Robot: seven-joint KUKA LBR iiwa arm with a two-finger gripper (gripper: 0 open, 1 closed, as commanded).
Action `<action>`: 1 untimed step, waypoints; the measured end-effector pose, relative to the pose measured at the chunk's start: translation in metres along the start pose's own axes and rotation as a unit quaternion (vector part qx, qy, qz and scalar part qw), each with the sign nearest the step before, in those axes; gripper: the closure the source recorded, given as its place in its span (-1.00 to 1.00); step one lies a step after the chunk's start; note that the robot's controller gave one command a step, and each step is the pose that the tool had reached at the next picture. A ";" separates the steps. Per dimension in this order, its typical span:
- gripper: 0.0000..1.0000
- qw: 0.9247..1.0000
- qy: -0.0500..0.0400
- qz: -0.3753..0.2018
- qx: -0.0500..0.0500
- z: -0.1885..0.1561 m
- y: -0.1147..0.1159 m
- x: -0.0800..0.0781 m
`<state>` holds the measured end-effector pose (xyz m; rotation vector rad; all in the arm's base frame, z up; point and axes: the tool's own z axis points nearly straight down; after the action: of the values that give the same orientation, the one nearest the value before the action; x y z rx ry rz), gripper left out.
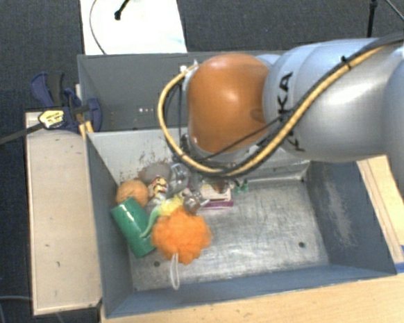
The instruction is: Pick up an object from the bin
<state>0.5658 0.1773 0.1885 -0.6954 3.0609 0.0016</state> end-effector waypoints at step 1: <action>1.00 1.000 0.000 0.001 0.000 0.000 0.000 0.000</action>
Offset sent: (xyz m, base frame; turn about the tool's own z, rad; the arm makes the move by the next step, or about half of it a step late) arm -0.0188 -0.0062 0.1082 -0.0207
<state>0.5656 0.1772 0.1882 -0.6931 3.0624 0.0016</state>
